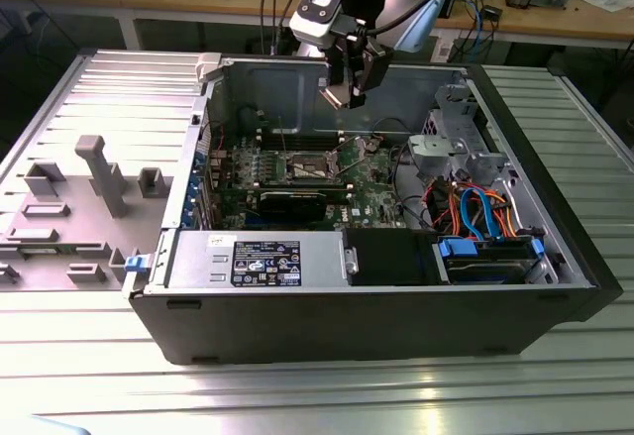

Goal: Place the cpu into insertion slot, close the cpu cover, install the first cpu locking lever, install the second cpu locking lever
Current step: 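Place the cpu into insertion slot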

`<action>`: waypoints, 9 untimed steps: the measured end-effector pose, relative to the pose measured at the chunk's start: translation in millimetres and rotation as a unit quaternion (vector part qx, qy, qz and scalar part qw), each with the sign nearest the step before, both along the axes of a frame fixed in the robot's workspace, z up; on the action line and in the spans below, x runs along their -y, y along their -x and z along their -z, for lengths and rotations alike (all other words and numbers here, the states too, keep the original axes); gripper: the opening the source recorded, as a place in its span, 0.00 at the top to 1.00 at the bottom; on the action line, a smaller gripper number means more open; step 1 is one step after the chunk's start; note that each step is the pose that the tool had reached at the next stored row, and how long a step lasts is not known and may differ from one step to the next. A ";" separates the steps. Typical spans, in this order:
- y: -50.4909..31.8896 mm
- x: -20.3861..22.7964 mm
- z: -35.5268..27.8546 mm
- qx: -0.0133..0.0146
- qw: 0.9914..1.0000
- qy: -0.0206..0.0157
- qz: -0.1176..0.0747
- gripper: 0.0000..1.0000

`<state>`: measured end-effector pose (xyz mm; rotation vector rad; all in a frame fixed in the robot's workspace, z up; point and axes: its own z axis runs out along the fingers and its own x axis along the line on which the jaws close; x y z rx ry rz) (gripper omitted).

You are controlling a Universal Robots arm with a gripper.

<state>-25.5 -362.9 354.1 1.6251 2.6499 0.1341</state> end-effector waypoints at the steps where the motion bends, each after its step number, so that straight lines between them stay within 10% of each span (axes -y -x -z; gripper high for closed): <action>1: 0.0 0.0 0.0 0.000 1.000 0.000 0.000 0.45; 9: 0.0 0.0 0.5 0.000 1.000 0.000 0.016 0.45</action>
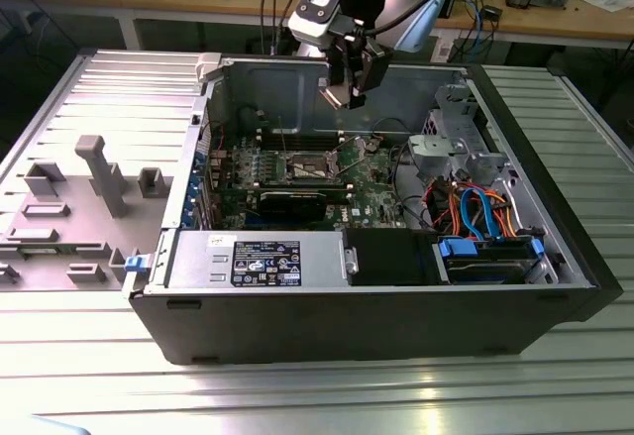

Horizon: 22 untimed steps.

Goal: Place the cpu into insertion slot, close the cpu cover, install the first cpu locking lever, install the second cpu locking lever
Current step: 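Place the cpu into insertion slot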

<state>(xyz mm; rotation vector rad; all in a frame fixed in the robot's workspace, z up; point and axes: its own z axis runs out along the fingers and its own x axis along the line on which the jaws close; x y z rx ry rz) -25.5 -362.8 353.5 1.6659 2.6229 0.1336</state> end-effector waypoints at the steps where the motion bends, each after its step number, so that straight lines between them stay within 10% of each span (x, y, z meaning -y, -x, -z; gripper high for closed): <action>1: 0.0 0.0 0.1 0.000 1.000 0.000 0.005 0.45; 22: 2.7 0.0 2.9 0.000 0.997 0.000 0.083 0.45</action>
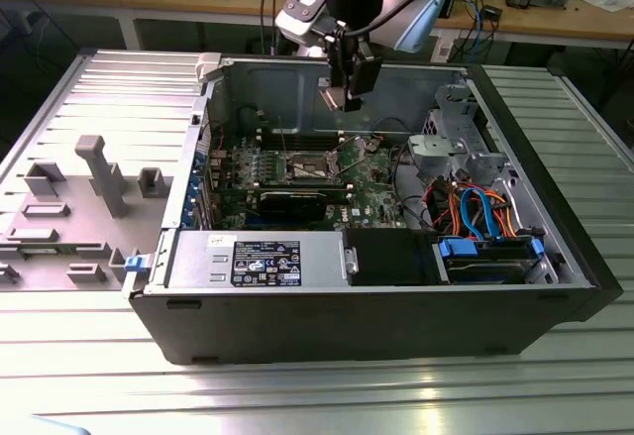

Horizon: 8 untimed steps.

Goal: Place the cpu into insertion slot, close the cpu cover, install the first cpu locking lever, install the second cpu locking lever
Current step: 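Place the cpu into insertion slot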

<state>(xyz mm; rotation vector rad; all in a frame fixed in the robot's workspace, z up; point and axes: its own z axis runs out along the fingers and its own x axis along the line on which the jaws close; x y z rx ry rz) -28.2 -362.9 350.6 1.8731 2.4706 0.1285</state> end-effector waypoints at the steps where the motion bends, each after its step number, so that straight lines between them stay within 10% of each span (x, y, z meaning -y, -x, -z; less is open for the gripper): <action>1: 0.1 0.0 0.1 0.000 1.000 0.000 0.003 0.45; 8: 0.3 0.0 0.7 0.000 1.000 0.000 0.025 0.45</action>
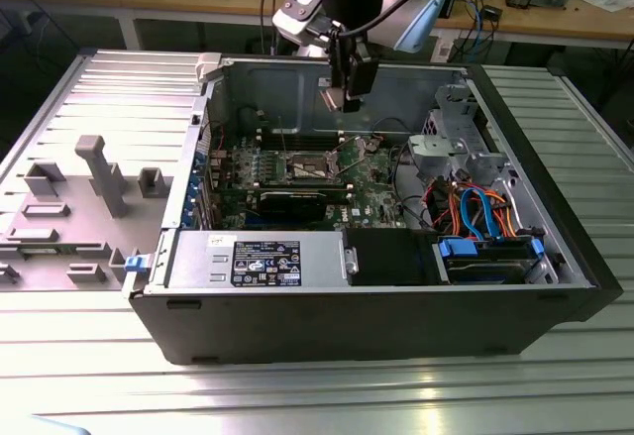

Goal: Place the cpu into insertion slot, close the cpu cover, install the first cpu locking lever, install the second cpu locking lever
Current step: 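Place the cpu into insertion slot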

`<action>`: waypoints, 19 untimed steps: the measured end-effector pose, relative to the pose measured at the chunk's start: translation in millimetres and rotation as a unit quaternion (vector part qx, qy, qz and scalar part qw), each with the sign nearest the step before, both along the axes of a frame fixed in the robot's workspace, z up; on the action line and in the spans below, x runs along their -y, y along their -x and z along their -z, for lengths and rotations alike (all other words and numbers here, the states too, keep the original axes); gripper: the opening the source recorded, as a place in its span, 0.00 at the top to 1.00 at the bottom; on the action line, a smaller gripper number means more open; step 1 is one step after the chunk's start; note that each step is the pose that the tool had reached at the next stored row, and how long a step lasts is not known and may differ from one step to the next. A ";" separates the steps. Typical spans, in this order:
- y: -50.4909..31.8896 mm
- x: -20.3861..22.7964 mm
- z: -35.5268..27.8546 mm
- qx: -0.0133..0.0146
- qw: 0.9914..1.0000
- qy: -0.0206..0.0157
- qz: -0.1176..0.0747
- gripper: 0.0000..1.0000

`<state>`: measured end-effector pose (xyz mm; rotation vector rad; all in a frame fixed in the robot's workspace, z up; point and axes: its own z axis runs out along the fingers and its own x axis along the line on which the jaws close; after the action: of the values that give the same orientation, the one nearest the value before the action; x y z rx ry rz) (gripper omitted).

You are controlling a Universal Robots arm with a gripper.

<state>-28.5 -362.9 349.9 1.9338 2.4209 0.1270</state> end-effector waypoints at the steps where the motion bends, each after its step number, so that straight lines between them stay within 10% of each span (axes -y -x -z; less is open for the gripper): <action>1: 0.0 0.0 0.1 0.000 1.000 0.000 0.004 0.45; 14: 0.0 0.0 1.5 0.000 0.998 0.000 0.069 0.45; 19: 0.0 0.0 2.4 0.000 0.995 0.000 0.099 0.45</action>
<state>-28.6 -362.9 347.5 2.1579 2.2129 0.1198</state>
